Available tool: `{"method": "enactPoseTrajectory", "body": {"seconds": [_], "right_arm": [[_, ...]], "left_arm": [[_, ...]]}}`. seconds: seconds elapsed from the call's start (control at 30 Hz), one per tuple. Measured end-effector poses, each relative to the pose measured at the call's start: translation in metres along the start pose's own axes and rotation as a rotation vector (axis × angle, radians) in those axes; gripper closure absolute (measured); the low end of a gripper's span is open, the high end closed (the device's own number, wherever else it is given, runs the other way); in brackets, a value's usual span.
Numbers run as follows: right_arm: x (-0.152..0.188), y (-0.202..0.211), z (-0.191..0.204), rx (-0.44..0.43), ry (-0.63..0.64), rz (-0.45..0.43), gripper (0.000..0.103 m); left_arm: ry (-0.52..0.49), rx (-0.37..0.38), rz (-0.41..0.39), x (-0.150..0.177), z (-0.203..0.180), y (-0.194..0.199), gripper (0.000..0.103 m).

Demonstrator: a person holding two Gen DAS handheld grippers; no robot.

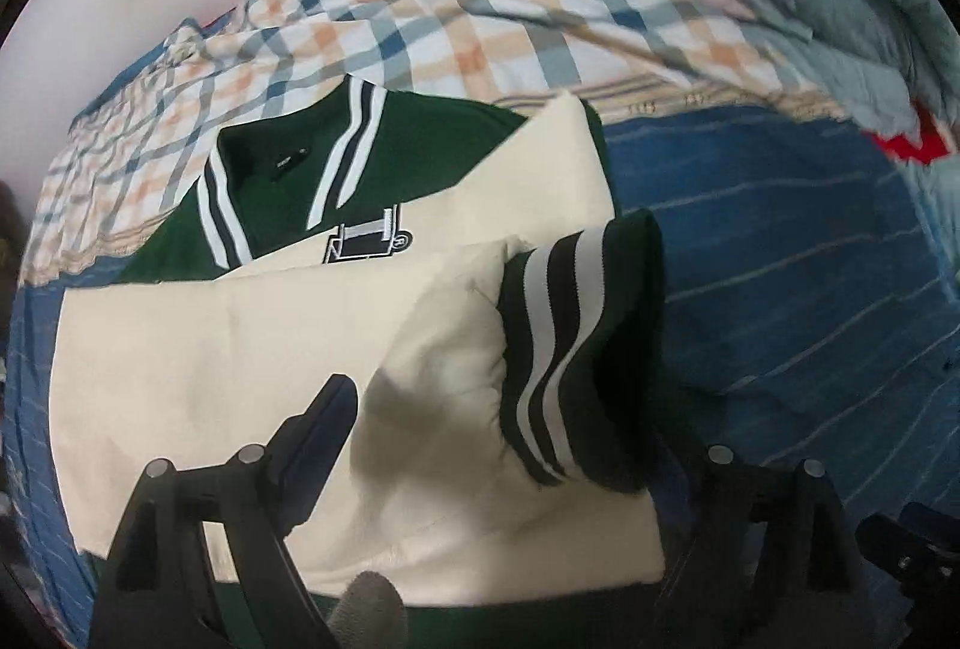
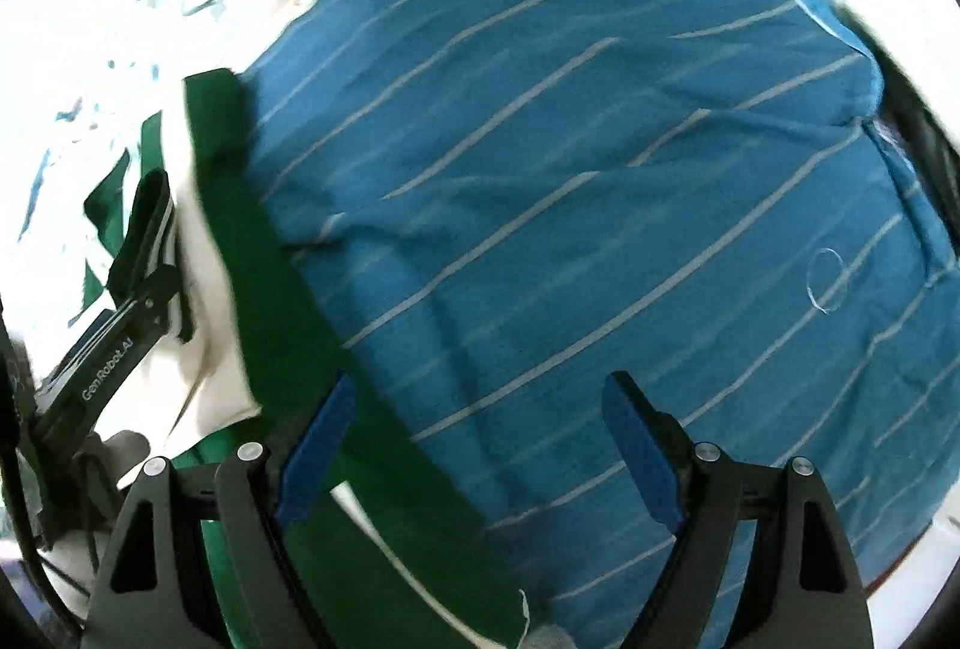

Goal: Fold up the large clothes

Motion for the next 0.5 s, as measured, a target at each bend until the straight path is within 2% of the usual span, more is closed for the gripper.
{"method": "enactPoseTrajectory", "body": {"seconds": [0.13, 0.23, 0.33, 0.4, 0.47, 0.5], "right_arm": [[0.008, 0.022, 0.017, -0.047, 0.051, -0.015, 0.017], [0.003, 0.036, 0.04, -0.143, 0.079, -0.022, 0.017], [-0.009, 0.037, 0.067, -0.232, 0.096, -0.011, 0.017], [-0.019, 0.028, 0.092, -0.293, 0.113, 0.012, 0.017], [-0.03, 0.017, 0.12, -0.316, 0.149, 0.029, 0.017], [-0.032, 0.012, 0.131, -0.317, 0.16, 0.029, 0.017]], "left_arm": [[0.084, 0.009, -0.02, 0.002, 0.025, 0.026, 0.016], [0.185, -0.003, -0.041, 0.013, 0.061, 0.053, 0.016], [0.266, -0.074, -0.051, 0.034, 0.106, 0.078, 0.016], [0.302, -0.124, -0.031, 0.045, 0.129, 0.084, 0.016], [0.35, -0.166, -0.005, 0.054, 0.157, 0.086, 0.016], [0.367, -0.21, -0.011, 0.056, 0.173, 0.089, 0.016]]}}
Point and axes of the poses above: each gripper's, at about its wrist camera, not at the fingertips, and y roughly against the way its jaws point, z to its left, x to its underside, the point moved 3 cm from there along -y, roughly the way its jaws point, and after that the axes turned 6 degrees about y, right-handed, at the moved point
